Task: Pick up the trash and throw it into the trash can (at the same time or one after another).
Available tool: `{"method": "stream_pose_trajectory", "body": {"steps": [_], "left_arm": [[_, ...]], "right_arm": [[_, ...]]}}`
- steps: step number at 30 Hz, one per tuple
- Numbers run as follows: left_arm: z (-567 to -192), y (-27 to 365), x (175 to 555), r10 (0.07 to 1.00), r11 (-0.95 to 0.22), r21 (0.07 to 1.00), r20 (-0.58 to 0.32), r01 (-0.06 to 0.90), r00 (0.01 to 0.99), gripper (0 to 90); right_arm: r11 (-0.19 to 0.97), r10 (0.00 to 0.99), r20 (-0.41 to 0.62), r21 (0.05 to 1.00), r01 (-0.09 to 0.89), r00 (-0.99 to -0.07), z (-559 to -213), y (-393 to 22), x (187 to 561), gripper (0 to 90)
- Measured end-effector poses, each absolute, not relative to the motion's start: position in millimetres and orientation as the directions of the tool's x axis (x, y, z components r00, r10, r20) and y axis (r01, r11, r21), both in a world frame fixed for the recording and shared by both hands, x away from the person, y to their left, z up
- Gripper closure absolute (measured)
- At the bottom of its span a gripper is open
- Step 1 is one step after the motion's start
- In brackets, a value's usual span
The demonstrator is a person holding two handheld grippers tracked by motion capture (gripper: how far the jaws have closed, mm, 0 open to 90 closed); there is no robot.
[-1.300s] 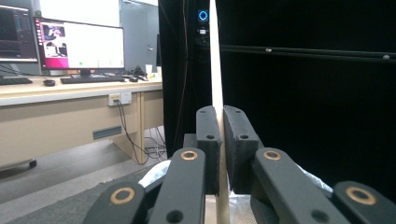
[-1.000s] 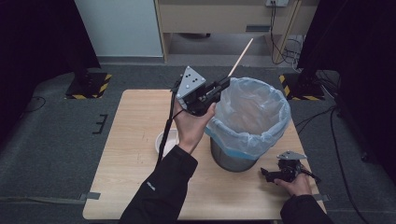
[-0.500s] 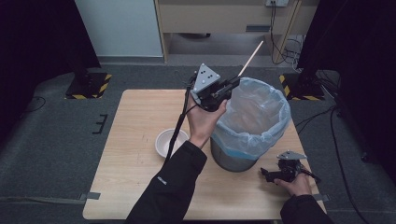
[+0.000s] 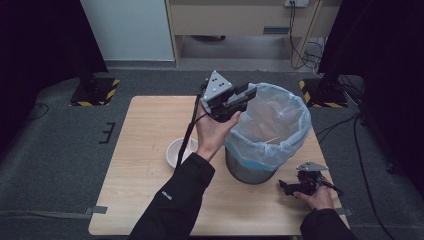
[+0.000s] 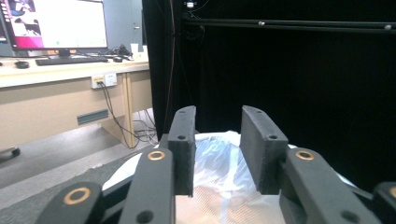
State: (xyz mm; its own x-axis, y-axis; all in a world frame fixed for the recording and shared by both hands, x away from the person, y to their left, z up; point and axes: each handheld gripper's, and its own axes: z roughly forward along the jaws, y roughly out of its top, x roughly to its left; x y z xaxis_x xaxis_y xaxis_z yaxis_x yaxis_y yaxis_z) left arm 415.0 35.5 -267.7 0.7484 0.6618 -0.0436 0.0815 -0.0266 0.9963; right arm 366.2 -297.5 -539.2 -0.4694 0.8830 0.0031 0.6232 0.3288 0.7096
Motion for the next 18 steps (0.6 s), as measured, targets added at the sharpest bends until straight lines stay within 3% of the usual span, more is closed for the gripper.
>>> {"method": "stream_pose_trajectory", "body": {"steps": [12,18], "left_arm": [[-275,95,399,0.714,-0.058,0.994,-0.025,0.095,0.7,51.1],[-297,132,392,0.758,-0.086,0.987,-0.025,0.139,0.652,48.1]], "right_arm": [[0.327,0.884,0.006,0.708,0.626,-0.468,-539,-297,366,0.7],[0.331,0.883,0.003,0.707,0.625,-0.47,-539,-298,366,0.7]]}}
